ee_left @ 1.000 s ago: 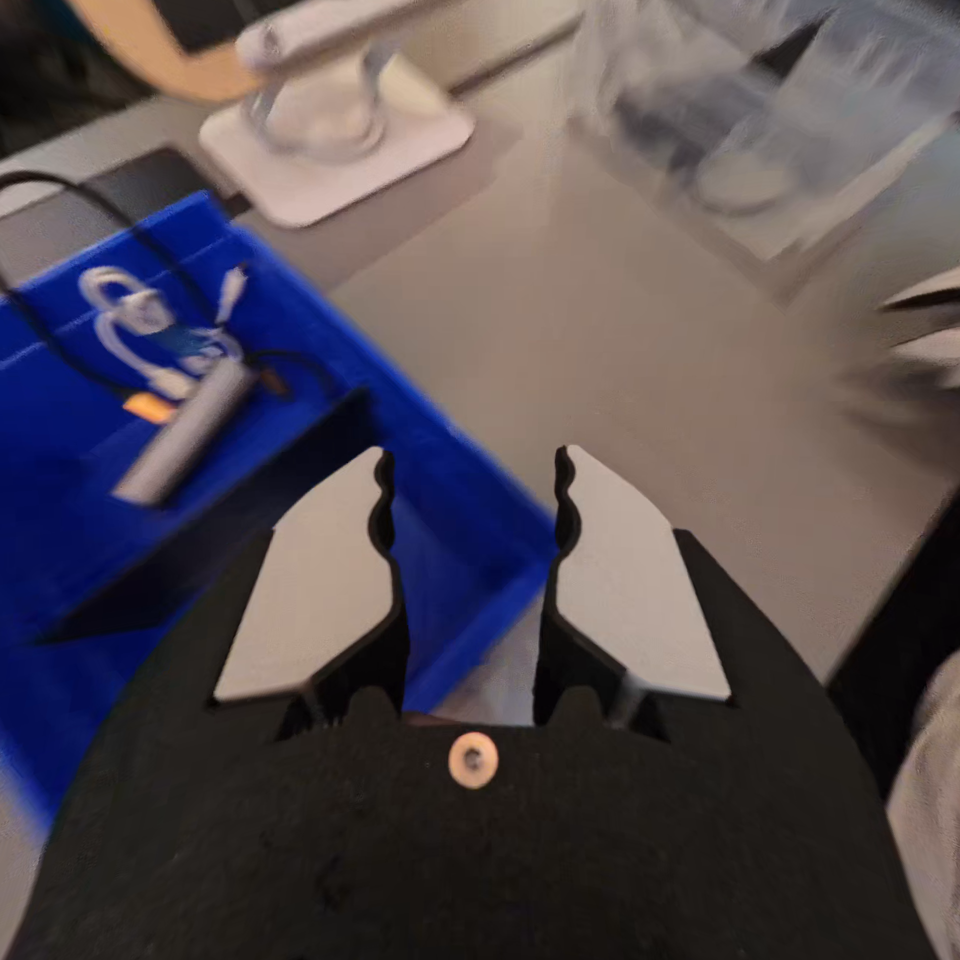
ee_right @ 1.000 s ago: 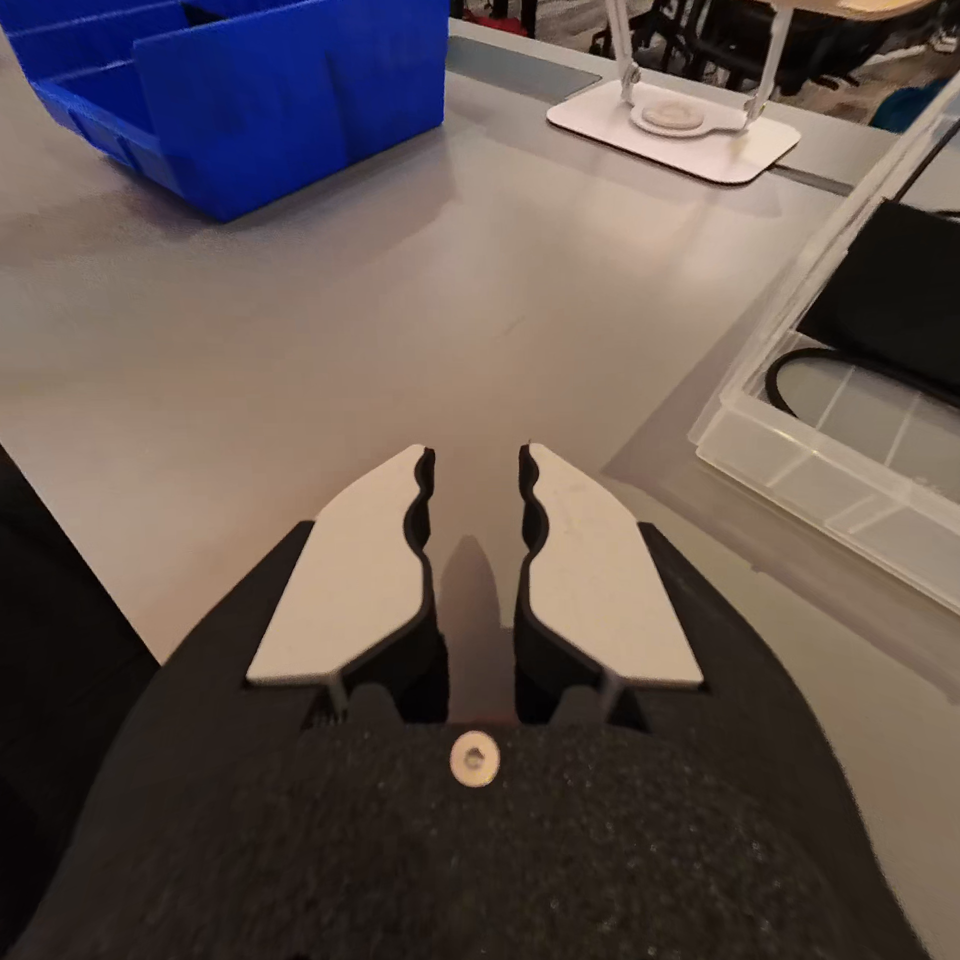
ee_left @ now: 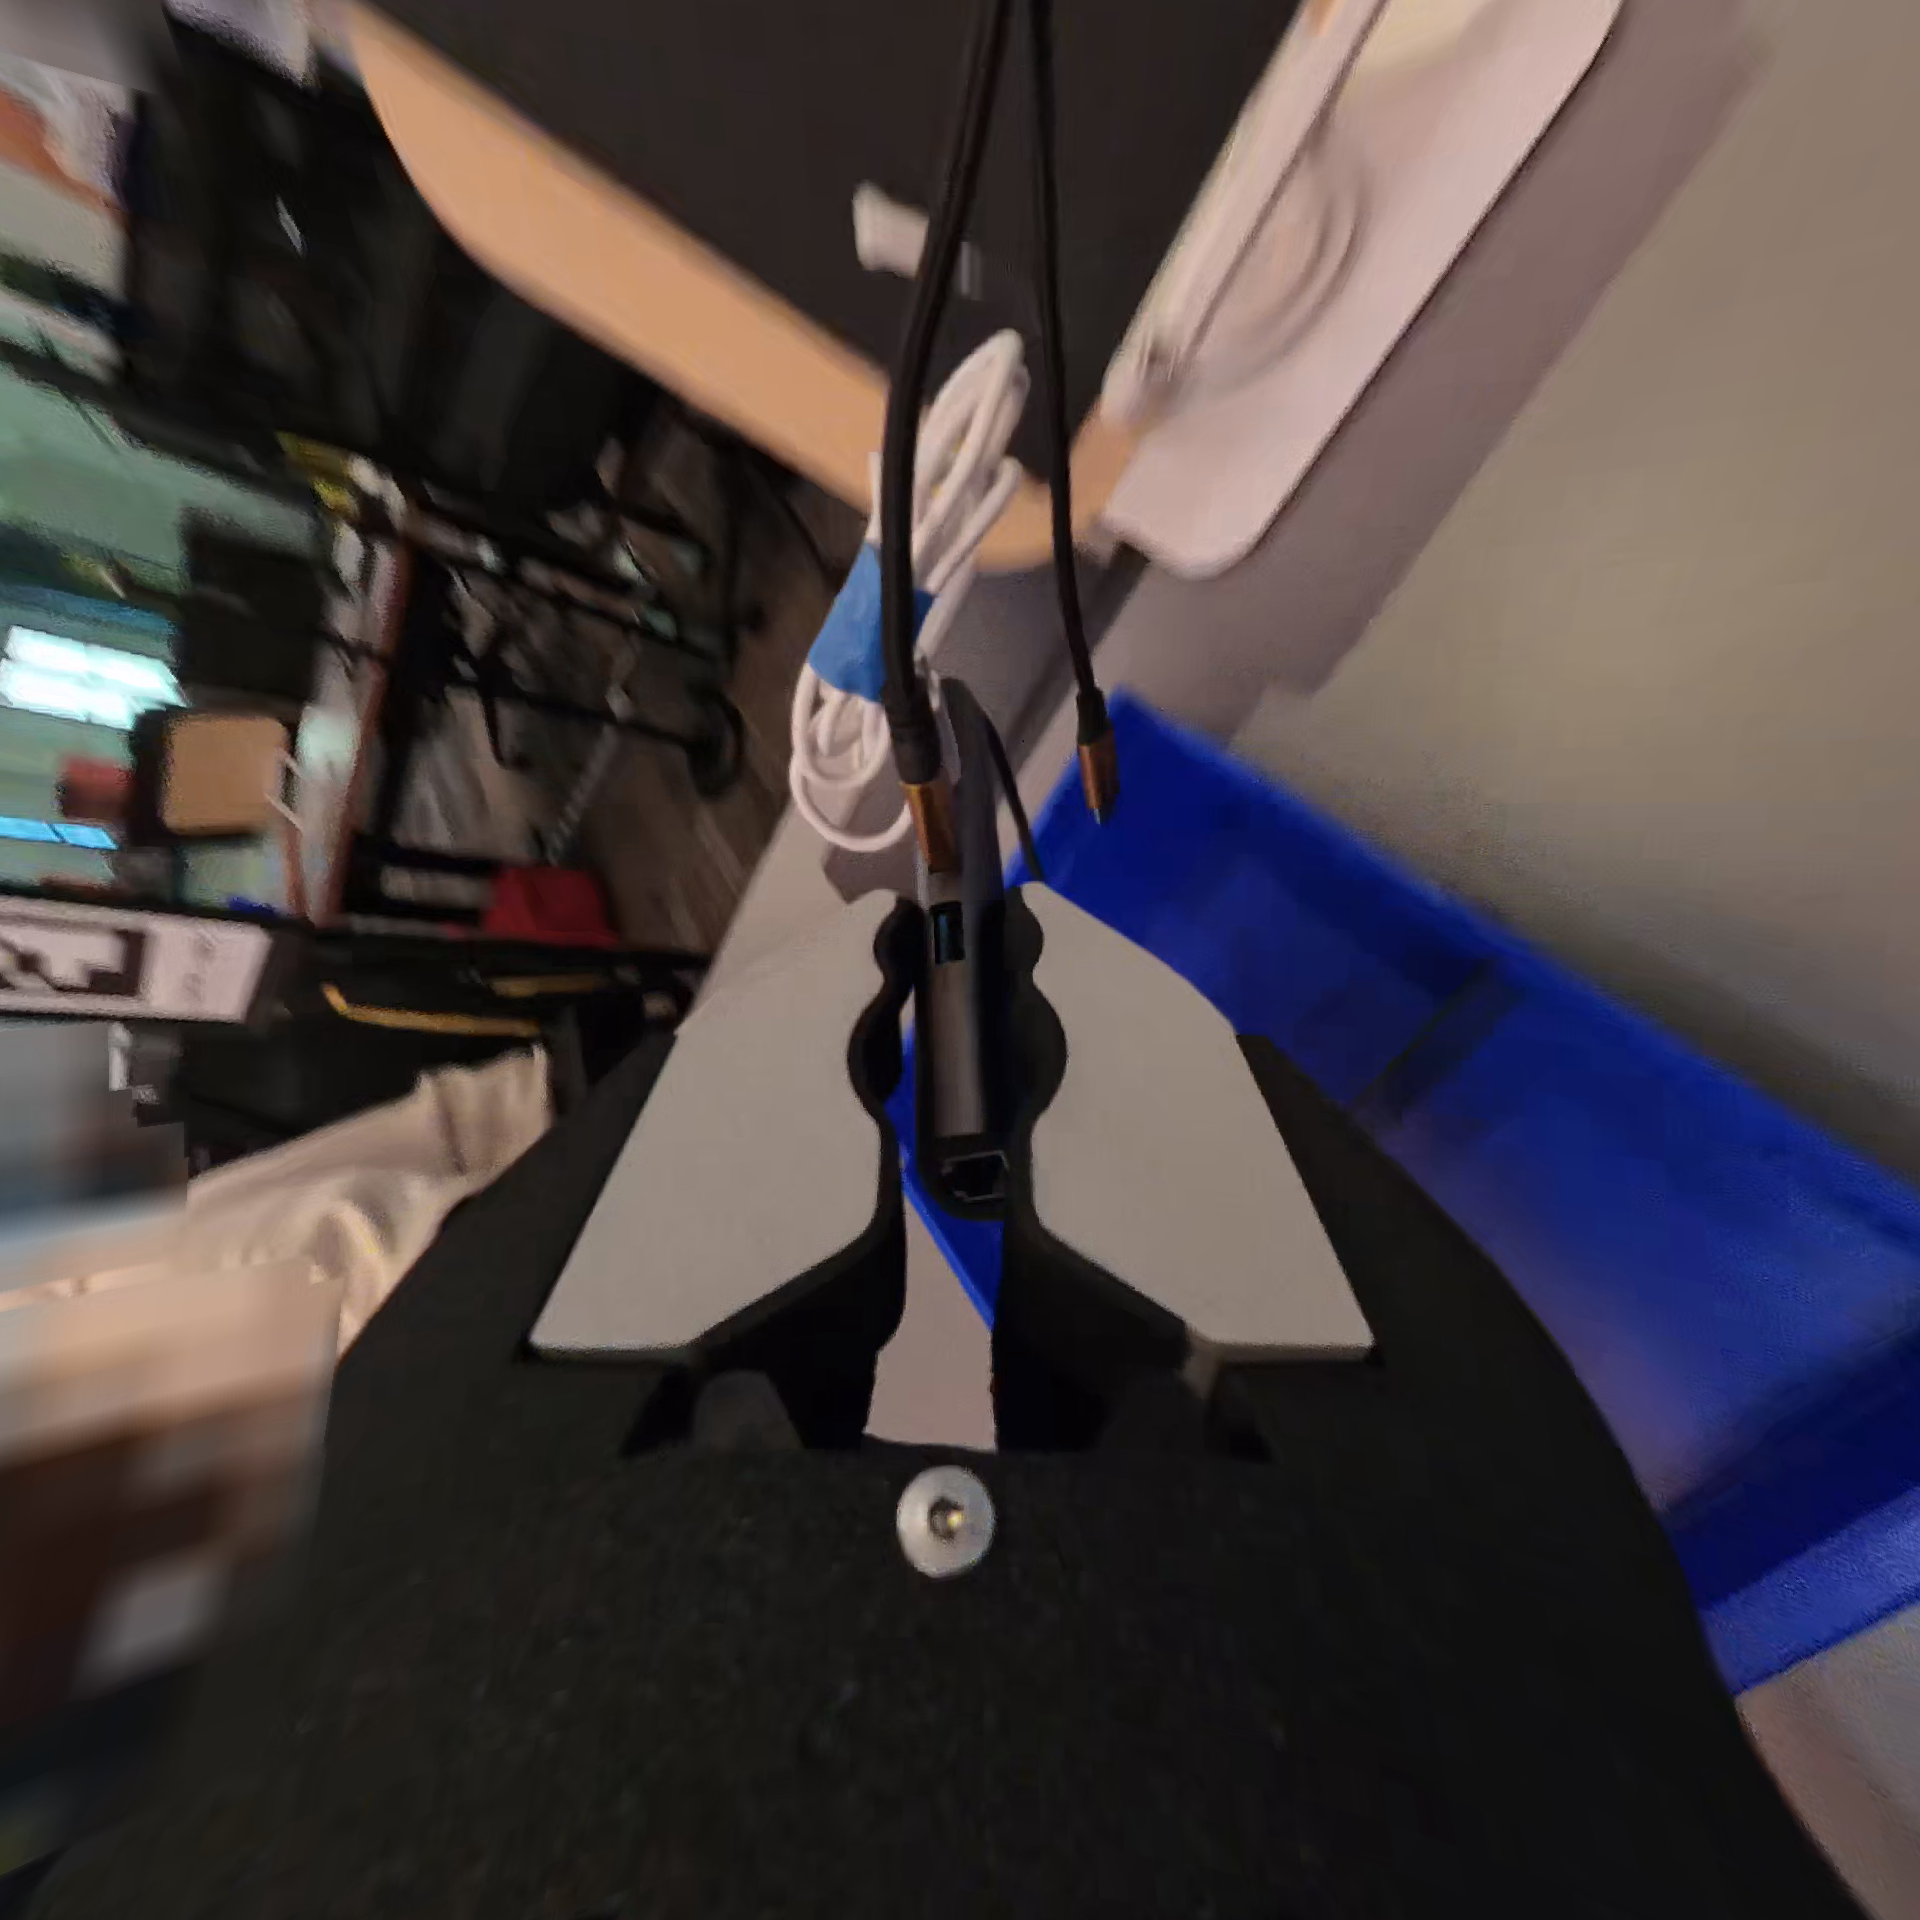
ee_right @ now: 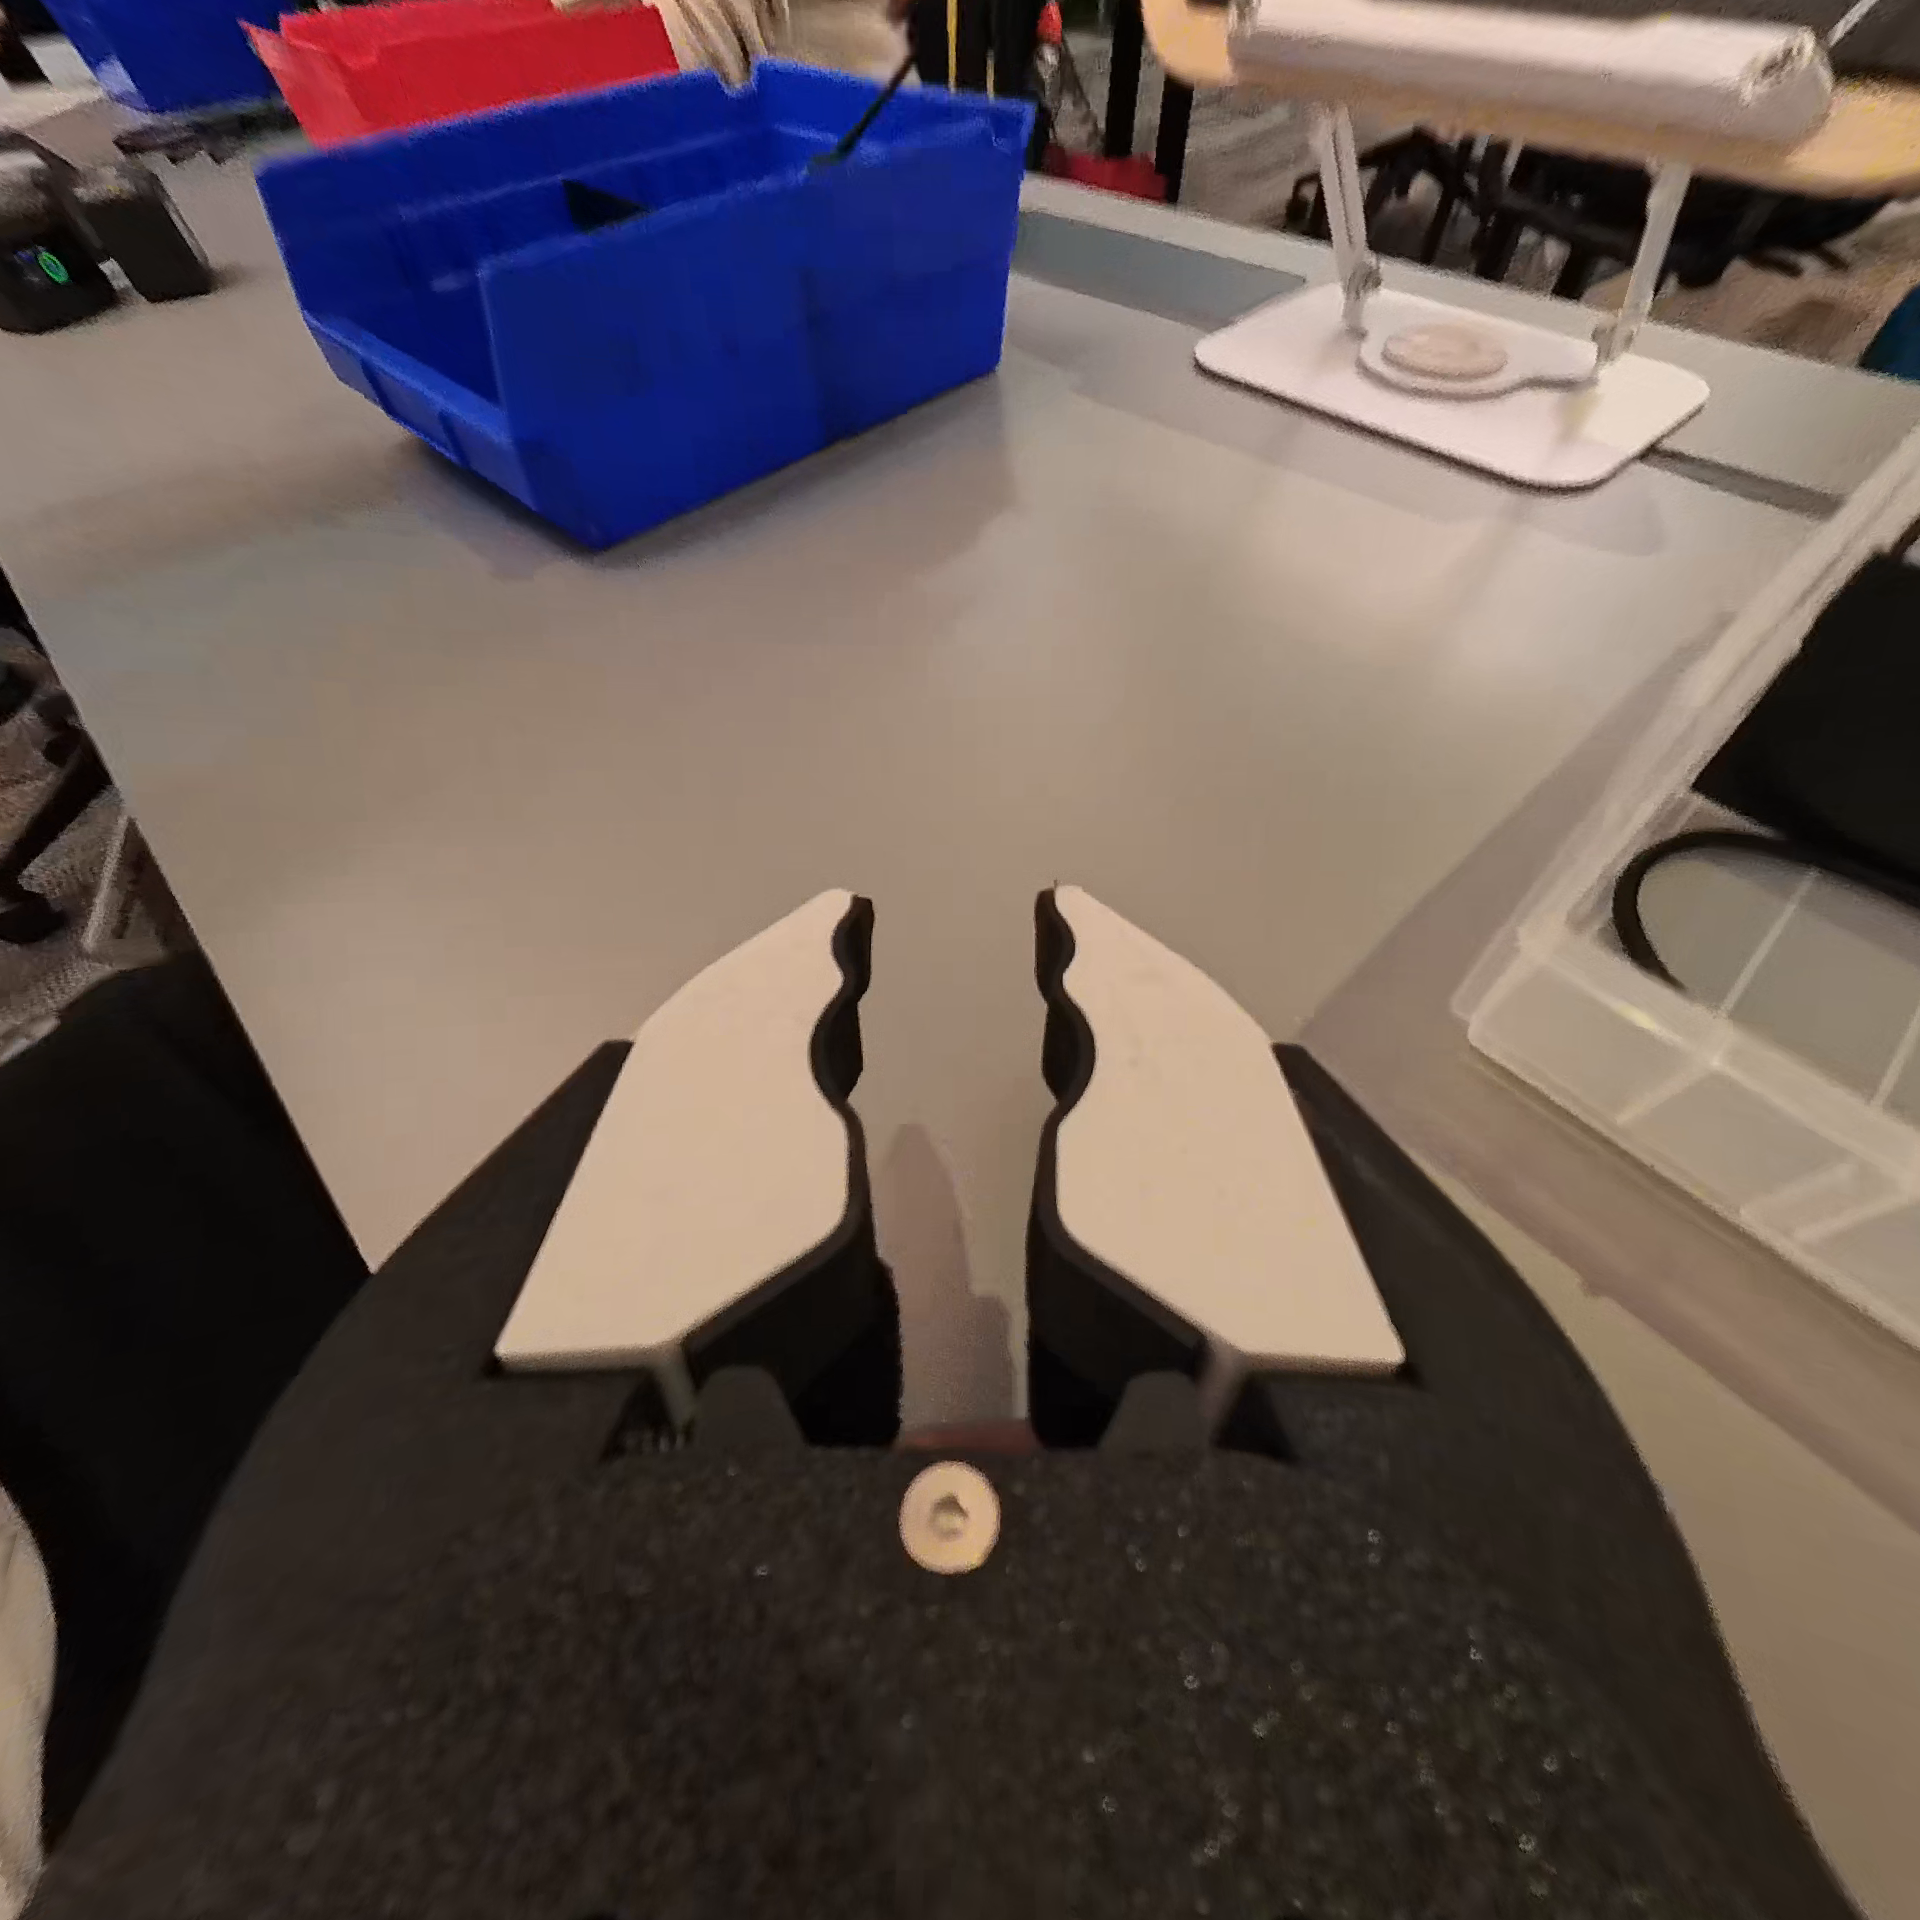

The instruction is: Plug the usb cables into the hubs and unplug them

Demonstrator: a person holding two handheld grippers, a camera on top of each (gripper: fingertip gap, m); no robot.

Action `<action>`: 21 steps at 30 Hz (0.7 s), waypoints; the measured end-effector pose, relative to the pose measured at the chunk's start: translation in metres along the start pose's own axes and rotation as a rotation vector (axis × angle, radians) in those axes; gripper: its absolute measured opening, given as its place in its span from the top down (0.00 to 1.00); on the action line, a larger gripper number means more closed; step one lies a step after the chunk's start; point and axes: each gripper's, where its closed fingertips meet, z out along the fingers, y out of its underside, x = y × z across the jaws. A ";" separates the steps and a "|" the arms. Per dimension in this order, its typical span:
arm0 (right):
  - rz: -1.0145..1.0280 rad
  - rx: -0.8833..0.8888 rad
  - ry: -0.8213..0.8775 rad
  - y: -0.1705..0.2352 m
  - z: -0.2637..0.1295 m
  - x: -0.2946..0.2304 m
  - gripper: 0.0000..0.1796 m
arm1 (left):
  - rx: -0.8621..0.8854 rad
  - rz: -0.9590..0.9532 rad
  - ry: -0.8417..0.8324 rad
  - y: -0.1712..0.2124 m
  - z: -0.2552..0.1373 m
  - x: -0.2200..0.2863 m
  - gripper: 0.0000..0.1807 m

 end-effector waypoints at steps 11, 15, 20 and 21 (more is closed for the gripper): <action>-0.002 0.408 -0.203 -0.159 -0.001 -0.005 0.60 | 0.567 0.172 0.241 -0.167 -0.160 0.160 0.92; 0.051 0.465 -0.381 -0.165 -0.012 -0.007 0.60 | 0.683 0.160 0.423 -0.168 -0.182 0.228 0.92; -0.090 0.391 -0.680 -0.130 -0.029 -0.056 0.72 | 0.800 0.145 0.618 -0.159 -0.196 0.282 0.92; -0.126 0.350 -0.694 -0.121 -0.027 -0.063 0.74 | 0.807 0.129 0.648 -0.158 -0.196 0.288 0.92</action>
